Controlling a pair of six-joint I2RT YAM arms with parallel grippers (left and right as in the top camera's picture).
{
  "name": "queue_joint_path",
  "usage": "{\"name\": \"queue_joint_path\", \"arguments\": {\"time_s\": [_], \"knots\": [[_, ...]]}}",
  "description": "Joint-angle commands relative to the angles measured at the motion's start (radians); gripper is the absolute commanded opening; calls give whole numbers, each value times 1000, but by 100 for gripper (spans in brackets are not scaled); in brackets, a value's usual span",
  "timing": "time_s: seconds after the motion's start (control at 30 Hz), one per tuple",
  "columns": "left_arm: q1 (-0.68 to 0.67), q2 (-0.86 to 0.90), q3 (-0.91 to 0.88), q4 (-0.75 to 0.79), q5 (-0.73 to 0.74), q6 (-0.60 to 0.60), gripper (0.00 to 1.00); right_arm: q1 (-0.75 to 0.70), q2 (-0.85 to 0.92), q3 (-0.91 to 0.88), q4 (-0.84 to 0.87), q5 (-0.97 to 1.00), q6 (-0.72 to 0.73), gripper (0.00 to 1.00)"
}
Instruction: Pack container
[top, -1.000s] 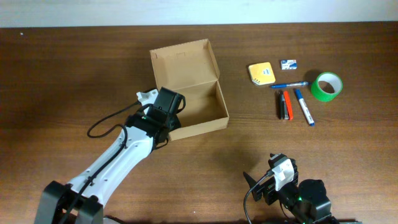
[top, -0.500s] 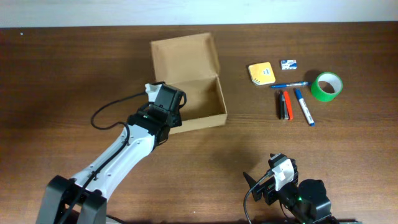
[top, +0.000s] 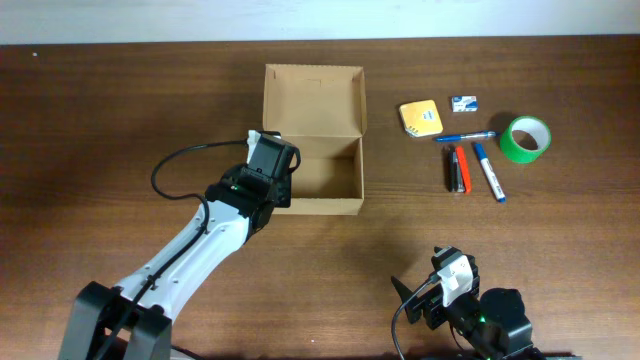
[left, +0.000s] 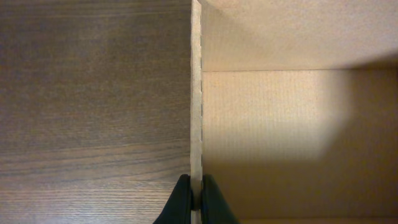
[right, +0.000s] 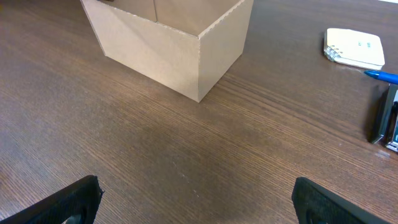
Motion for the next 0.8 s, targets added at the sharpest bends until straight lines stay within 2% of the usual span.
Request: {"name": "queue_joint_path", "arguments": {"time_s": [0.0, 0.27, 0.77], "knots": [[2, 10, -5, 13, -2, 70, 2, 8, -10, -7, 3, 9, 2, 99], [2, 10, -5, 45, 85, 46, 2, 8, -10, -7, 3, 8, 1, 99], [2, 10, -5, 43, 95, -87, 2, 8, -10, -7, 3, 9, 1, 99]]}}
